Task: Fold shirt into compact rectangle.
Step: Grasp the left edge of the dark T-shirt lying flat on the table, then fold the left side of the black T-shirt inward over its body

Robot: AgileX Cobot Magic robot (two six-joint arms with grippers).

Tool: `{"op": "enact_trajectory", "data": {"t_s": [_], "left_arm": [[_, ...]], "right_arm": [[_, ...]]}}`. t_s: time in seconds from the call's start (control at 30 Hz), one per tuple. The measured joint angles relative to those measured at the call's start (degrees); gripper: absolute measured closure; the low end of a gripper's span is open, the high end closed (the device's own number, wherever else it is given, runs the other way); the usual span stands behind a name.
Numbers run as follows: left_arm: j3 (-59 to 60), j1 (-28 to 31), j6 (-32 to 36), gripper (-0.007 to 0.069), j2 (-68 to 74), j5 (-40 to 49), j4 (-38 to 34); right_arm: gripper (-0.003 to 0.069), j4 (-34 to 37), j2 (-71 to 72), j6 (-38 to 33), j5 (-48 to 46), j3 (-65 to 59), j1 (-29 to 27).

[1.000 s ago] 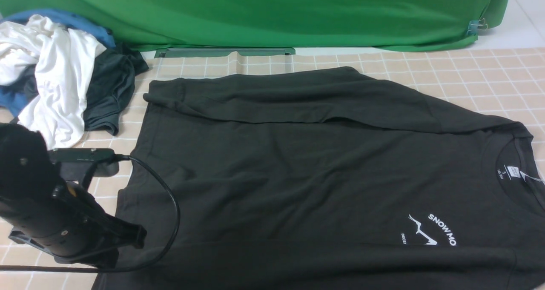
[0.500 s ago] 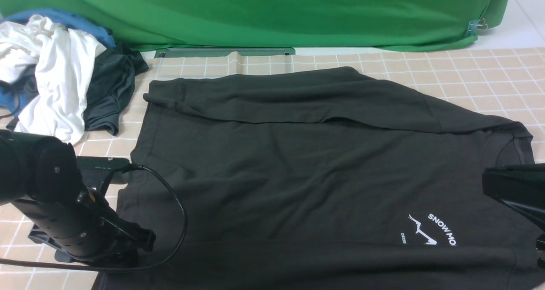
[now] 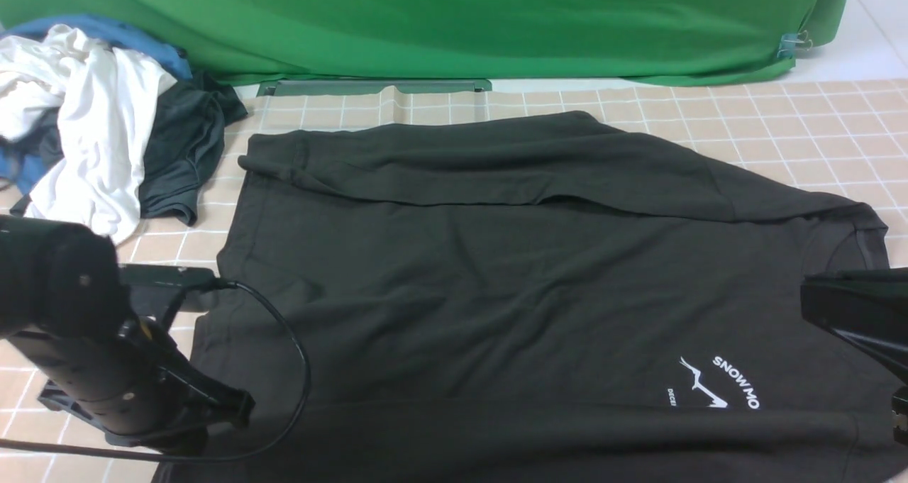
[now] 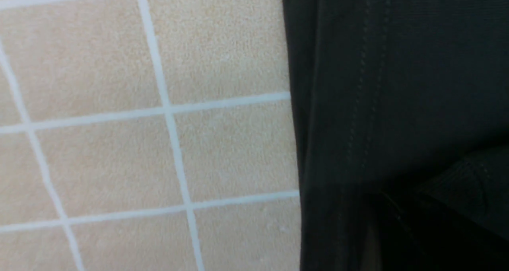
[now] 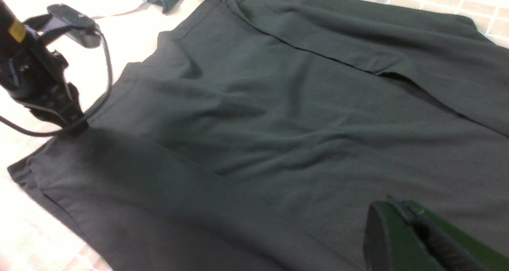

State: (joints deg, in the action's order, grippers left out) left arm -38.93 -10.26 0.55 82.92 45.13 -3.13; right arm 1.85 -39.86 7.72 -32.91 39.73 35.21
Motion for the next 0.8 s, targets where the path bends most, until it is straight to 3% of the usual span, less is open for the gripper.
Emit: {"op": "enact_trajectory", "data": {"t_s": [0.37,0.8], "left_arm": [[-6.8,0.0,0.8,0.0592,-10.5,4.1,-1.9],[-29.3,0.0,1.1,0.0592,3.1,4.1,1.9]], "right_arm": [[0.0622,0.0,0.0,0.2,1.0,0.0,0.0],[0.0622,0.0,-0.1,0.2,1.9,0.0,0.0]]}}
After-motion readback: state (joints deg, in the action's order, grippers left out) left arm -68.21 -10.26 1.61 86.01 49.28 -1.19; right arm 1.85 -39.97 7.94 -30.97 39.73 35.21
